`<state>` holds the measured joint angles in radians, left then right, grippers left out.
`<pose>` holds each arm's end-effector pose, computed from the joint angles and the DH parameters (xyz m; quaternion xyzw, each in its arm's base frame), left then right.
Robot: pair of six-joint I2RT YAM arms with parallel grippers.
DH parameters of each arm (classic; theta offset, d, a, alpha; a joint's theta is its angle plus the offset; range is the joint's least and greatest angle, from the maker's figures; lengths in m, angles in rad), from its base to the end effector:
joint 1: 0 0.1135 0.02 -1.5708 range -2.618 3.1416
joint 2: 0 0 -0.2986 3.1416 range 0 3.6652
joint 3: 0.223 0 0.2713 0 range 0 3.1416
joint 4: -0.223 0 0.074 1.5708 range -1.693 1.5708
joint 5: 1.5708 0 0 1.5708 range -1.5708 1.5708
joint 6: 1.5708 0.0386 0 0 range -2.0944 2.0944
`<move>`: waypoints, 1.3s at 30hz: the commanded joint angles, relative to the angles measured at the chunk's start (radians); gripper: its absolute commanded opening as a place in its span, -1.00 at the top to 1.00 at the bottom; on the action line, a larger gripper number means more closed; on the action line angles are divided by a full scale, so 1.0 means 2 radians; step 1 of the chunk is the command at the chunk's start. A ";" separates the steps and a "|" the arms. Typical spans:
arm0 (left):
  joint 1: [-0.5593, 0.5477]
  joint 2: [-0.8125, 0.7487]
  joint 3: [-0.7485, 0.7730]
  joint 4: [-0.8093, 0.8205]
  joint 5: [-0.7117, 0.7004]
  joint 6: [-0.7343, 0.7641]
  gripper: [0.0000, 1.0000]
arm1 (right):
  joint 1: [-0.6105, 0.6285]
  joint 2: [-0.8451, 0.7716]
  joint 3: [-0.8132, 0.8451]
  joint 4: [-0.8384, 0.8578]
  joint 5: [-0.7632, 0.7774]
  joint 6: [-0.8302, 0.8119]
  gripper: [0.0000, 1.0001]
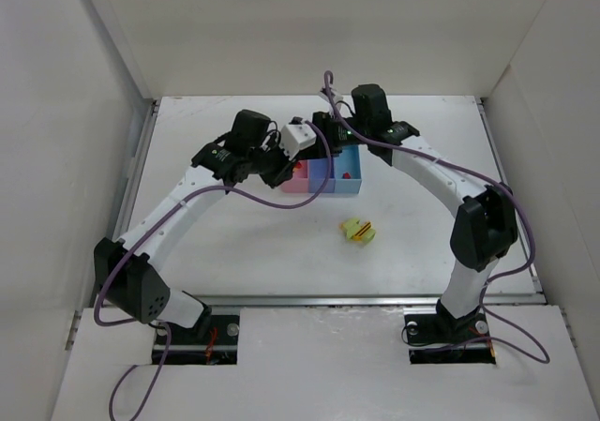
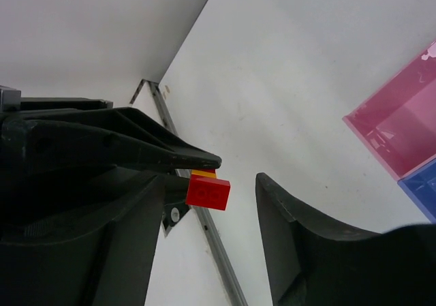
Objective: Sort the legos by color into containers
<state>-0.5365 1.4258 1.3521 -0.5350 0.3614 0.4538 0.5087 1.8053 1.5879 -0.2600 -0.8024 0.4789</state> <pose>0.2814 -0.1832 0.3864 0.4876 0.7278 -0.1780 0.4482 0.3797 0.2435 0.3591 -0.2147 0.7833 0.5206 0.2633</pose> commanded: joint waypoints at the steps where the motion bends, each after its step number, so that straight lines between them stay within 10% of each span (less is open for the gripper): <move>1: -0.001 -0.005 0.011 0.018 -0.005 -0.004 1.00 | 0.003 -0.009 -0.002 0.026 -0.014 0.001 -0.22; 5: -0.001 -0.005 0.007 0.024 -0.017 -0.004 1.00 | 0.003 -0.009 -0.006 0.026 -0.031 -0.003 -0.46; 13: -0.001 -0.005 0.007 0.024 -0.016 -0.013 1.00 | 0.003 -0.005 -0.006 0.026 -0.041 -0.003 0.20; 19: -0.001 -0.005 0.007 0.028 -0.020 -0.013 1.00 | 0.003 0.000 -0.006 0.026 -0.050 -0.008 -0.30; 27: -0.001 -0.005 0.007 0.028 -0.016 -0.013 1.00 | 0.003 0.011 -0.002 0.026 -0.055 -0.008 0.00; 39: -0.001 -0.005 -0.003 0.028 -0.006 -0.017 1.00 | 0.003 0.020 0.019 0.026 -0.055 -0.008 -0.15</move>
<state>-0.5365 1.4265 1.3510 -0.5041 0.3264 0.4309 0.5102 1.8378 1.5764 -0.2569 -0.8894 0.4713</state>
